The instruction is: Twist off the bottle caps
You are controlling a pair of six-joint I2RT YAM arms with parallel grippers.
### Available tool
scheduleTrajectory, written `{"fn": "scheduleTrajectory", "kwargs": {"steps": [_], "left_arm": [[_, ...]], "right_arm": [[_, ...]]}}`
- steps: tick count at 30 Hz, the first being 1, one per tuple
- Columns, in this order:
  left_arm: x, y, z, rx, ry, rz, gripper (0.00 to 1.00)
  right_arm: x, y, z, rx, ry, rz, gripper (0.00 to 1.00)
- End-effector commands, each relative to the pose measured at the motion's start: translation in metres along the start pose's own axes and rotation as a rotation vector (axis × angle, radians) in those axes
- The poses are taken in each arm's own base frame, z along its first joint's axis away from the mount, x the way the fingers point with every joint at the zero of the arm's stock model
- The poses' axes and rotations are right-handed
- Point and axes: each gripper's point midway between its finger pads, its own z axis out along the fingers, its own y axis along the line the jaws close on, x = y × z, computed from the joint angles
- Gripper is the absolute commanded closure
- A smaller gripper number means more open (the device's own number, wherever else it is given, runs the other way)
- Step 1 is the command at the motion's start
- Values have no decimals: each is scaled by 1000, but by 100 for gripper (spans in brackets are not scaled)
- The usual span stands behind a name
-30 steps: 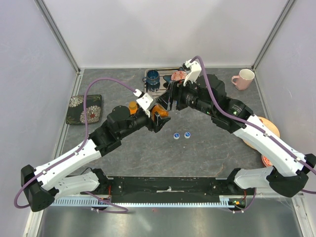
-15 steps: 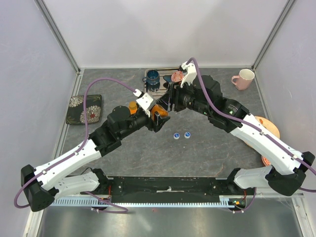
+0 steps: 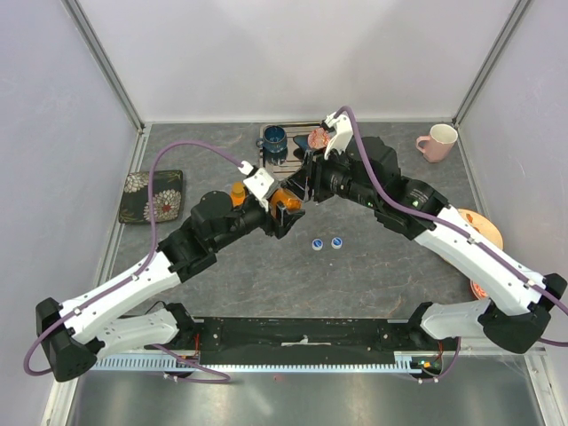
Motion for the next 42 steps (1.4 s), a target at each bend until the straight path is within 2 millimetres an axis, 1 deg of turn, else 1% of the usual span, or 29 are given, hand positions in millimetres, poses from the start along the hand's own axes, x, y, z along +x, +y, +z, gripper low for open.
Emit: {"fn": "scheduleTrajectory", "kwargs": {"steps": [1,5,6,8,9,10,11,12,14,17,18,20,21,22,23,25,26,28,30,31,33,35,36,37,38,39,40,41,42], "left_arm": [[-42,-7,-10,29,-143,8,98],[-57,-32,-23,182,-178,-7,98],[-62,-46,-28,264,-183,-25,98],[-67,-61,-35,370,-186,-36,98],[-69,-78,-43,485,-174,-51,98],[-69,-86,-46,537,-164,-60,98],[-70,-91,-50,584,-160,-63,98],[-72,-103,-59,669,-148,-71,98],[-73,-115,-67,761,-139,-85,98],[-74,-121,-74,818,-138,-91,98],[-75,-120,-74,818,-141,-91,98],[-75,-119,-76,824,-139,-86,97],[-73,-118,-75,827,-132,-90,98],[-72,-117,-75,836,-120,-101,98],[-71,-121,-79,871,-110,-102,98],[-71,-123,-82,908,-94,-121,98],[-69,-128,-88,960,-80,-120,98],[-71,-132,-94,1015,-71,-133,98],[-67,-136,-98,1073,-45,-140,98],[-68,-138,-103,1102,-39,-141,98],[-67,-138,-102,1114,-28,-150,98],[-66,-137,-100,1105,-29,-152,98],[-65,-135,-99,1092,-28,-155,98],[-66,-130,-91,1045,-50,-147,98],[-61,-126,-86,1004,-26,-171,98],[-62,-121,-83,953,-40,-164,98],[-65,-104,-65,806,-84,-139,98],[-53,-93,-58,713,-41,-164,98],[-57,-82,-56,623,-68,-145,98]], "right_arm": [[-8,31,-23,-166,-20,-101,100],[-20,39,-42,-215,-61,-190,100],[-20,43,-46,-236,-63,-203,100],[-20,55,-56,-314,-61,-246,100],[-18,61,-60,-352,-58,-263,100],[-13,77,-73,-461,-42,-298,100],[-13,85,-78,-513,-50,-318,100],[-12,91,-85,-551,-55,-333,100],[-4,102,-97,-648,-36,-381,100],[-2,107,-110,-698,-51,-410,100],[-7,108,-118,-696,-81,-417,100],[-11,109,-124,-701,-115,-438,100],[-15,114,-134,-726,-142,-453,100],[-13,118,-142,-763,-146,-465,100],[-10,128,-157,-840,-147,-483,100],[-11,136,-173,-906,-167,-502,100],[-7,141,-182,-959,-154,-516,100],[-5,145,-190,-1003,-144,-523,100],[1,148,-195,-1044,-124,-521,100],[1,148,-194,-1047,-121,-519,100],[1,146,-193,-1036,-133,-523,100],[-5,145,-191,-999,-160,-513,100],[-19,136,-177,-885,-212,-484,100],[-29,128,-169,-798,-249,-458,100],[-39,117,-161,-701,-290,-434,100],[-43,104,-151,-608,-295,-417,100],[-58,76,-135,-420,-344,-382,100],[-62,59,-126,-316,-351,-351,100],[-54,36,-114,-209,-320,-320,100]]}}
